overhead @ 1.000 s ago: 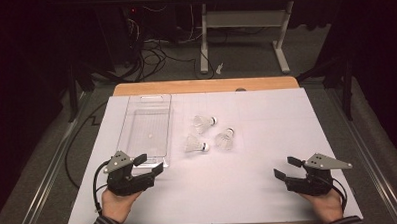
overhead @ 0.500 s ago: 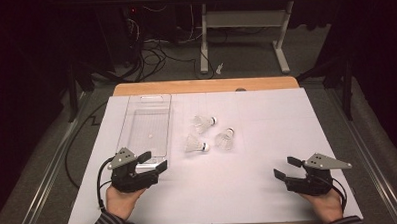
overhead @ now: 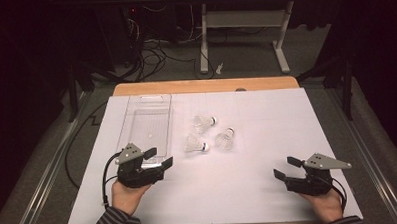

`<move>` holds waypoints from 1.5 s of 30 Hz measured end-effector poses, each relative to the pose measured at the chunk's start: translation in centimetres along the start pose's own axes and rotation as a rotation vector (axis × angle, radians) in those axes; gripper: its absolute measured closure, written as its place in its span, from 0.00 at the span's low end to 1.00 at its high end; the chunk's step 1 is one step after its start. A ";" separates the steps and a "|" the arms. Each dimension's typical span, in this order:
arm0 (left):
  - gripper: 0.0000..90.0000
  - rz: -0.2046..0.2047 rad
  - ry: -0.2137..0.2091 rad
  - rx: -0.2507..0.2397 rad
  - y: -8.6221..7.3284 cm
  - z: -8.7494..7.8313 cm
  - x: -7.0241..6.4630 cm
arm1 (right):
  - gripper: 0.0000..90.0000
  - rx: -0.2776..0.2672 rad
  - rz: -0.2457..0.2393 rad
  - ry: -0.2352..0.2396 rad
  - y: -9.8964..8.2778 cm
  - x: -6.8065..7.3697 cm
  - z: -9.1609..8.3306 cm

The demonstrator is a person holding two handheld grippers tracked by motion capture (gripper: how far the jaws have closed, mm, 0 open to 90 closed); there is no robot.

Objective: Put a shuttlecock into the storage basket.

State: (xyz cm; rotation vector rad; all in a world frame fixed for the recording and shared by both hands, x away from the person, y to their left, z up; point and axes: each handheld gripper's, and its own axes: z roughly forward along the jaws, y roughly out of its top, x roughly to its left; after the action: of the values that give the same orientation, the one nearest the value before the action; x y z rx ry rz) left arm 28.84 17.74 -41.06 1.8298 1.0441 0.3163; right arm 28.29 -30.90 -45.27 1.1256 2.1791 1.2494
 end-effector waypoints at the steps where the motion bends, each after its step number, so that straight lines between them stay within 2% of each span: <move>1: 0.35 0.001 -0.001 0.001 0.1 0.1 0.0 | 0.33 -0.001 0.001 0.000 0.0 0.0 0.0; 7: 0.35 0.013 0.001 0.000 0.5 0.6 -0.3 | 0.33 -0.001 0.002 0.001 0.0 0.0 0.0; 10: 0.35 0.035 -0.001 0.003 0.9 1.0 -0.7 | 0.33 -0.002 0.001 0.001 0.0 0.0 0.0; 17: 0.35 0.043 -0.007 0.011 1.3 1.8 -0.9 | 0.33 -0.001 0.001 0.003 0.0 0.0 0.0; 37: 0.35 0.037 -0.038 0.020 2.3 3.4 -1.5 | 0.33 -0.001 0.001 0.005 0.0 0.0 0.0; 45: 0.35 0.040 -0.027 0.020 2.8 4.1 -1.7 | 0.33 -0.002 0.001 0.005 0.0 0.0 0.0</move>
State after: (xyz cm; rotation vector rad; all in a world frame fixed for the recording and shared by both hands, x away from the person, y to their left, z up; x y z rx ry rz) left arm 31.78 13.49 -40.35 1.8694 0.9961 0.3052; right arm 28.31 -30.92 -45.29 1.1244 2.1804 1.2561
